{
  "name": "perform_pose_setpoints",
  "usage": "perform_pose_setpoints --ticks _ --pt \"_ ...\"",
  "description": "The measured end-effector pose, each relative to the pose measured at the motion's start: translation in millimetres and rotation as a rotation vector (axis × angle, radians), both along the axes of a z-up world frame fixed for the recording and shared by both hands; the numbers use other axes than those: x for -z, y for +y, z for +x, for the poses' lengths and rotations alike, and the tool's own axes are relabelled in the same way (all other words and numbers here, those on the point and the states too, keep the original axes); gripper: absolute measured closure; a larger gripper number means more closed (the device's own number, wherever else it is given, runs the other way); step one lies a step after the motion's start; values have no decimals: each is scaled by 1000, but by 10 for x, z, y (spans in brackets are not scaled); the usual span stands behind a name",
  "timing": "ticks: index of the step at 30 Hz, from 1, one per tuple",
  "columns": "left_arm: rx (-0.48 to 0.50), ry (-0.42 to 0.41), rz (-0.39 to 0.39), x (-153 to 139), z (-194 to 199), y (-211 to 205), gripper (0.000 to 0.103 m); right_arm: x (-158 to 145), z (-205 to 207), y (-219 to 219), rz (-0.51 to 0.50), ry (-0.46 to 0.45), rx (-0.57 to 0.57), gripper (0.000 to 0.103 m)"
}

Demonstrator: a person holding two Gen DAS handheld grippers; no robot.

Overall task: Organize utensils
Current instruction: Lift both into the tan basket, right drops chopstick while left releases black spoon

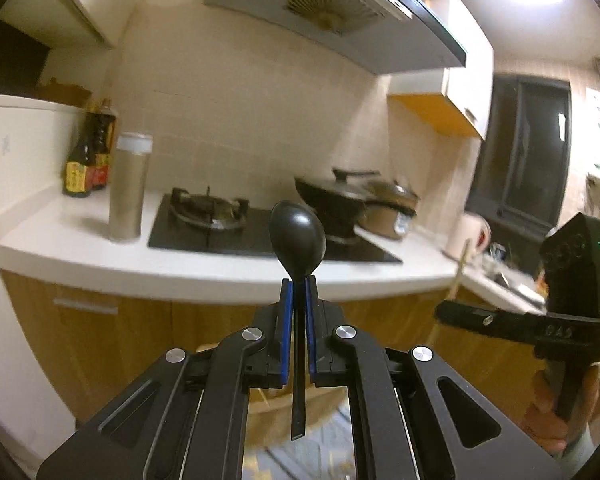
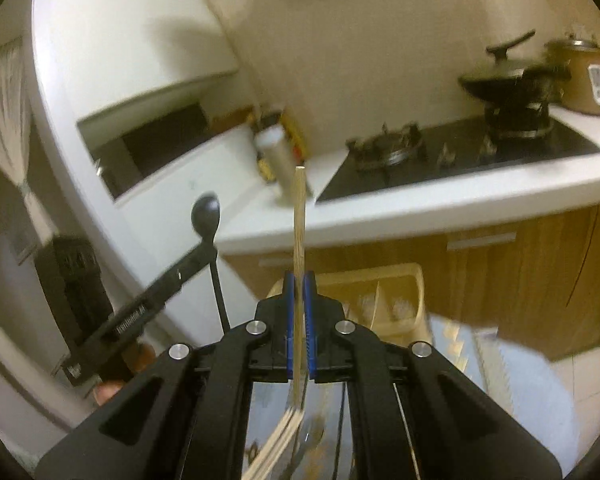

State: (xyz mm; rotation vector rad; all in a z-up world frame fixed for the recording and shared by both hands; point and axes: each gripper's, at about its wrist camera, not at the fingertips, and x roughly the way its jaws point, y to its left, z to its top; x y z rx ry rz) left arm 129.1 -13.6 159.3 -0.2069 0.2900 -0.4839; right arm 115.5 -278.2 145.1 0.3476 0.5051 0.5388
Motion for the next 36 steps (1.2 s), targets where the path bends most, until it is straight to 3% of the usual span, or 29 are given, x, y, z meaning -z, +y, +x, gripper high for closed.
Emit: perform_pose_setpoints --ticks 6,13,21,29,31,33,36 --pt "-67 -14 -34 121 352 25 99 -231 280 -155 -5 -82 134 100" --pt "-146 -48 27 334 520 -25 99 -164 461 -118 -142 -140 270 100" --pt "-202 -54 93 646 592 -101 99 358 706 71 -238 -89 273 100" --pt "-183 -18 53 760 563 19 97 473 624 155 -255 -82 246 98" --pt "-181 -10 48 750 509 61 86 486 583 161 -255 -66 227 94" --pt "-177 -9 48 732 448 83 85 492 544 157 -256 -55 223 82" --pt "-171 -7 55 682 311 124 79 475 408 158 -255 -56 217 77"
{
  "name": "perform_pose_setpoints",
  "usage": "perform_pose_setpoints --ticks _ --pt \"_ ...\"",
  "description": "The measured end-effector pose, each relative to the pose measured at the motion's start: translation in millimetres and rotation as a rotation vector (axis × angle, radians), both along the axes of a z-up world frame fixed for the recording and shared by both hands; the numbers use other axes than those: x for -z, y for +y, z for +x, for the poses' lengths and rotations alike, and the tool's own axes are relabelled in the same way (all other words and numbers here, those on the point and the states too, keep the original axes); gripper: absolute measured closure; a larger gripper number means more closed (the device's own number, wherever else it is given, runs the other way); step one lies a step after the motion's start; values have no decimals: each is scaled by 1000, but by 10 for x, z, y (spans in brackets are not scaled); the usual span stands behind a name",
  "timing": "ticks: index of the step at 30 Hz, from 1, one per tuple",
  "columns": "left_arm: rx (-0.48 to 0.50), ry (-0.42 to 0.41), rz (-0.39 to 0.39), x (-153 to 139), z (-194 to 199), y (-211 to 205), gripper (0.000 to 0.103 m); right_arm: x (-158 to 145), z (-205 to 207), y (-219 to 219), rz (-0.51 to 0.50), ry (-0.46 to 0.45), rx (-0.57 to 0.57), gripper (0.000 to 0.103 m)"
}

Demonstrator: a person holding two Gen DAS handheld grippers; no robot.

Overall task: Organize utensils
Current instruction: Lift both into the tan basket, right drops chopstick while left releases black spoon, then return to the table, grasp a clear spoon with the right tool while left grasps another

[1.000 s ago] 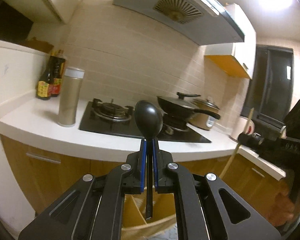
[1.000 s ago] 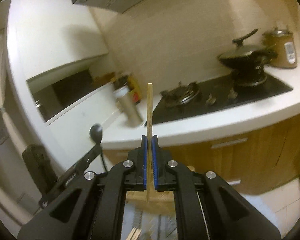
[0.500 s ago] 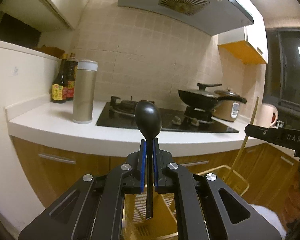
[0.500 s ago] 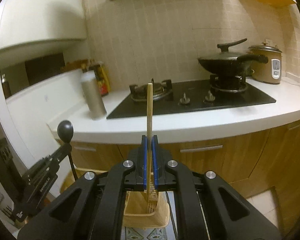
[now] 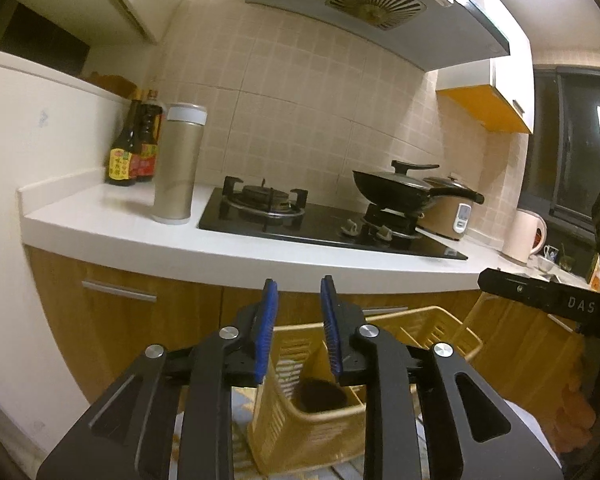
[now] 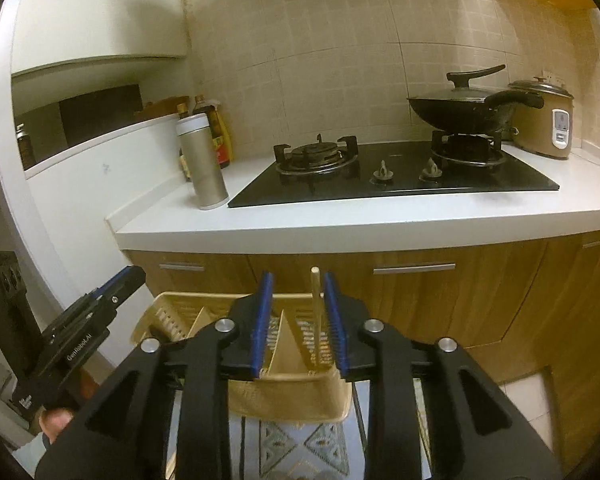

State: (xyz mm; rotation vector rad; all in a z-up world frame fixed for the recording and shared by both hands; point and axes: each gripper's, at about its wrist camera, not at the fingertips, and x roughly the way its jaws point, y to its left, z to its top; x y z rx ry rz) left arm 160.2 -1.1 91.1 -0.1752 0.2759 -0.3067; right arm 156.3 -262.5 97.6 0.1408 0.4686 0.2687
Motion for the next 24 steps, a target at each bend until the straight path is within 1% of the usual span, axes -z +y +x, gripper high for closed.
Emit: perform_pose_setpoints --ticks 2,4,9,10,12,14,19,20,22,24 --pt "4 -3 5 -56 -132 38 70 -27 -125 -4 0 -3 2 76" --pt "12 -7 9 -115 -258 65 66 -48 -228 -15 5 -1 0 76" --pt "51 4 9 -263 -564 102 65 -129 -517 -32 9 22 3 76" --pt "60 10 9 -278 -606 101 63 -144 -572 -31 7 30 4 76" --pt "84 33 7 -305 -709 94 62 -162 -666 -27 0 42 1 76" --pt "104 67 16 -307 -788 72 62 -154 -759 -13 -6 62 -6 76" --pt "193 201 45 -170 -913 -35 62 -8 -877 0 -13 154 -18 76" --pt "217 235 59 -115 -936 -75 62 51 -884 -3 -9 185 -27 76" --pt "242 271 90 -35 -966 -129 62 160 -894 -5 -7 238 -42 76" --pt "265 332 149 80 -986 -212 62 262 -876 -6 -21 290 -45 76"
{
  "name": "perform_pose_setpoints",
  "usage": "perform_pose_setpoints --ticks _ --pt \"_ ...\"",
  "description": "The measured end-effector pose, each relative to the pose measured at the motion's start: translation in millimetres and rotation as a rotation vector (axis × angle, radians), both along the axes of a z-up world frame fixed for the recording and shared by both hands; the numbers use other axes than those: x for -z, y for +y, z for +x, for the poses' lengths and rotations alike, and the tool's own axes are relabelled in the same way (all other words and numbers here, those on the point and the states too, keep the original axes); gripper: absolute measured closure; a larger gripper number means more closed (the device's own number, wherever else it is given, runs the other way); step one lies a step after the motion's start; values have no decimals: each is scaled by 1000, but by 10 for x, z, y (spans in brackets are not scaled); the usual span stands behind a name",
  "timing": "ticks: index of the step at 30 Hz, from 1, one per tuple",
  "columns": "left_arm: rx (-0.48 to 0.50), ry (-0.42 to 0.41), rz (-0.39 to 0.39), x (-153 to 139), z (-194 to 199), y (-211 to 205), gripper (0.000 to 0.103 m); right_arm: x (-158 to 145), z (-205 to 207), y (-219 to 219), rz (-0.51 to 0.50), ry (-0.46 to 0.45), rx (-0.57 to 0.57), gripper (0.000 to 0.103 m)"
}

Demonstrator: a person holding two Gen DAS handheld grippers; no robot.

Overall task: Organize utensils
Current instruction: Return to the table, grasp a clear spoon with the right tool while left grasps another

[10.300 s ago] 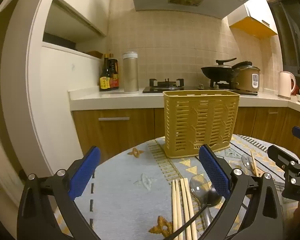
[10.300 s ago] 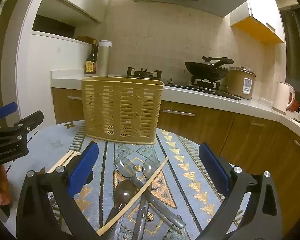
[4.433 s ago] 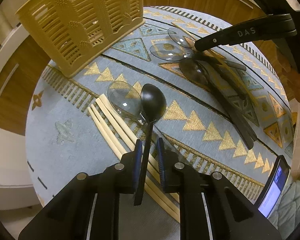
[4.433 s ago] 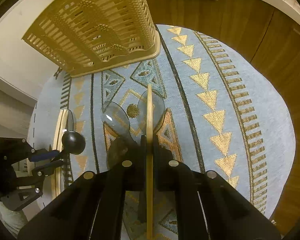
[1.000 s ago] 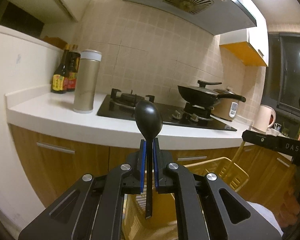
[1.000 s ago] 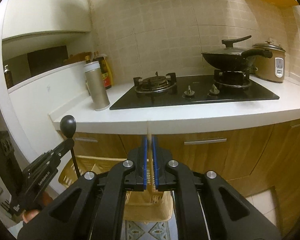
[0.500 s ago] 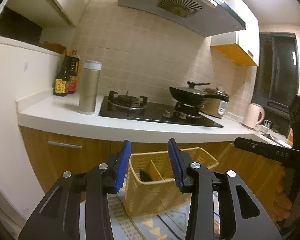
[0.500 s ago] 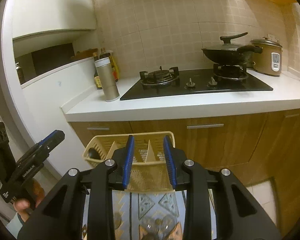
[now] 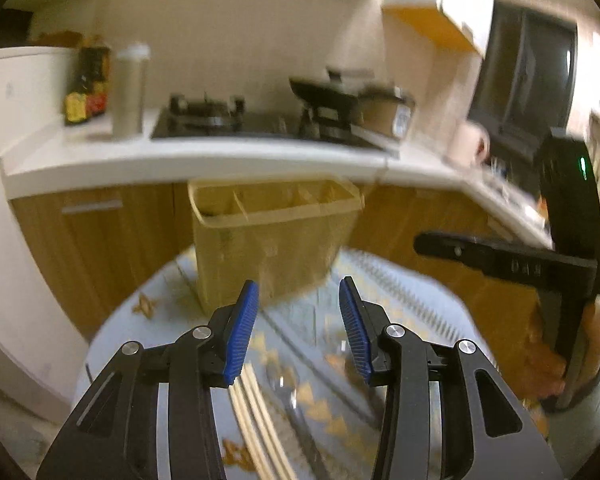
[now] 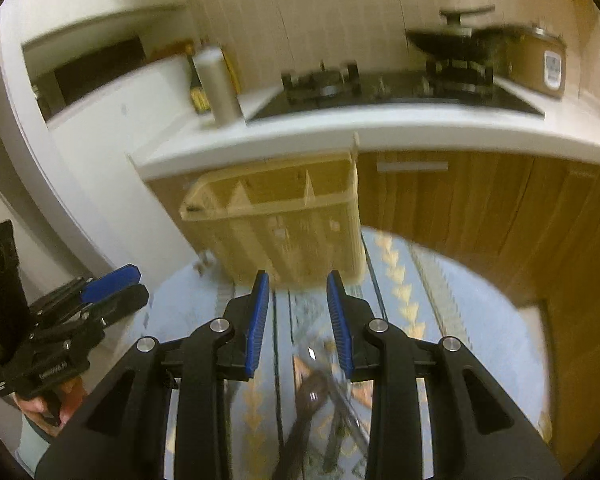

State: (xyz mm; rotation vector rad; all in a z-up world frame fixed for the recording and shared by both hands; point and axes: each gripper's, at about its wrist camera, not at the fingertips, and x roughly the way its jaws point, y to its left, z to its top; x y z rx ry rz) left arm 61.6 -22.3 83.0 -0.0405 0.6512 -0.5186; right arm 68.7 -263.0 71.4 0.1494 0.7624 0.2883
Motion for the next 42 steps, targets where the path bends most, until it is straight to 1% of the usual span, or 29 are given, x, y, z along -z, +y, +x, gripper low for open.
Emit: perform_pose_setpoints --ticks 2,3,7,10,12,13,14,16,20,24,29,32,34,37,42 --pt "25 64 37 130 1 -60 62 135 30 7 -9 56 -17 76" --pt "37 86 41 186 18 -62 62 212 49 9 -6 84 -31 76" --pt "77 195 26 443 77 -53 62 506 132 -15 -11 181 -37 76" --pt "112 284 8 654 139 -56 64 670 162 -26 -10 226 -49 76" --pt "153 351 23 810 172 -115 65 752 175 -36 -15 251 -52 76" --pt "158 365 38 864 168 -148 66 785 179 -39 -20 263 -52 76" --pt "156 370 65 926 164 -183 66 807 186 -38 -24 272 -52 76" --pt "142 376 87 991 159 -232 66 865 192 -43 -31 293 -54 76" --pt "111 400 99 1067 193 -270 66 934 182 -34 -33 310 -71 76" --pt "116 426 113 1138 226 -341 68 979 192 -46 -42 321 -83 76" --pt "94 415 153 1179 264 -395 68 1075 295 11 -38 366 -148 76" --pt "83 434 169 1226 292 -402 68 1156 381 54 -53 398 -171 76" --pt "75 430 184 1255 299 -412 68 1195 437 82 -46 422 -197 76" --pt "77 434 185 1283 313 -425 70 1222 491 156 -85 441 -223 76" --pt "75 432 190 1279 320 -438 70 1249 541 251 -124 457 -234 76"
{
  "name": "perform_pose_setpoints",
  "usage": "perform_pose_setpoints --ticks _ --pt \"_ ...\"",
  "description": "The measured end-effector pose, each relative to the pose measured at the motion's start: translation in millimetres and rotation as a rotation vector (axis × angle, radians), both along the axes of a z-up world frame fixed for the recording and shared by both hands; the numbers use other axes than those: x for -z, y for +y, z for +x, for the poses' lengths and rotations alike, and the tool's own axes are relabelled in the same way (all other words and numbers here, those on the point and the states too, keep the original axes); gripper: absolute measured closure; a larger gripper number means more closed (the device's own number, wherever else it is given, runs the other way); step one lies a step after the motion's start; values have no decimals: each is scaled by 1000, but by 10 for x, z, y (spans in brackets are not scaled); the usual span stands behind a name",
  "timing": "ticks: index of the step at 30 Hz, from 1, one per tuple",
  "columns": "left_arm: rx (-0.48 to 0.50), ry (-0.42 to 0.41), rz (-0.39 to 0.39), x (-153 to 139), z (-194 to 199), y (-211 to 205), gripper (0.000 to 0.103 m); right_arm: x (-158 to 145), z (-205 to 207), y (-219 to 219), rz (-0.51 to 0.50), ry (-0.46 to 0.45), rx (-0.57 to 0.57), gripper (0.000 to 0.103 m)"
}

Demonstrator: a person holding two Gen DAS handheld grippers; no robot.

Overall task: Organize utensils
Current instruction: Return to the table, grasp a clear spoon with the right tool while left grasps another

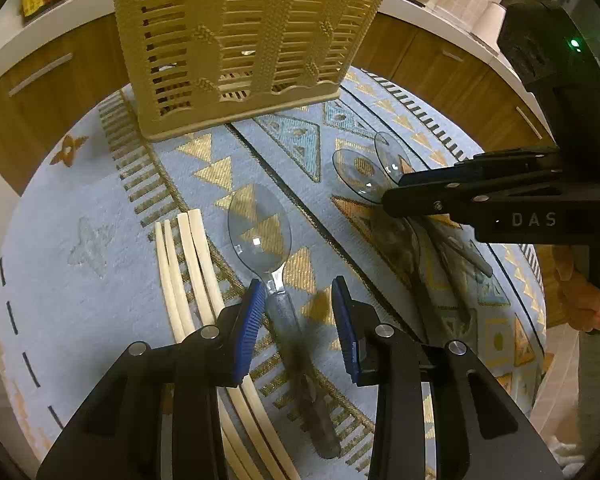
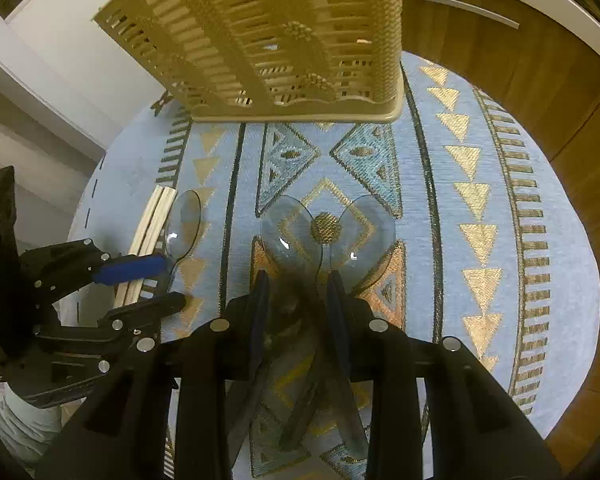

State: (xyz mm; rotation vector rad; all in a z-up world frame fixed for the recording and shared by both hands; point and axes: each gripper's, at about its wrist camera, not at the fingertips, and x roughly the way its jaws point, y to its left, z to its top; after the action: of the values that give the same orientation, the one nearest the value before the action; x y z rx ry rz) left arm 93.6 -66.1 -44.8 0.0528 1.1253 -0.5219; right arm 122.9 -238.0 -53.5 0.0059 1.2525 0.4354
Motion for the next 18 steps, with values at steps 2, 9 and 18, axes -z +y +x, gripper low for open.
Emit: perform_pose_setpoints --ticks 2,9,18 --pt "1 -3 8 2 2 -23 70 26 16 39 -11 4 -8 76" --pt "-5 2 49 -23 31 -119 70 72 64 170 -64 19 -9 76" --pt "2 3 125 -28 86 -260 70 107 151 237 -104 51 15 82"
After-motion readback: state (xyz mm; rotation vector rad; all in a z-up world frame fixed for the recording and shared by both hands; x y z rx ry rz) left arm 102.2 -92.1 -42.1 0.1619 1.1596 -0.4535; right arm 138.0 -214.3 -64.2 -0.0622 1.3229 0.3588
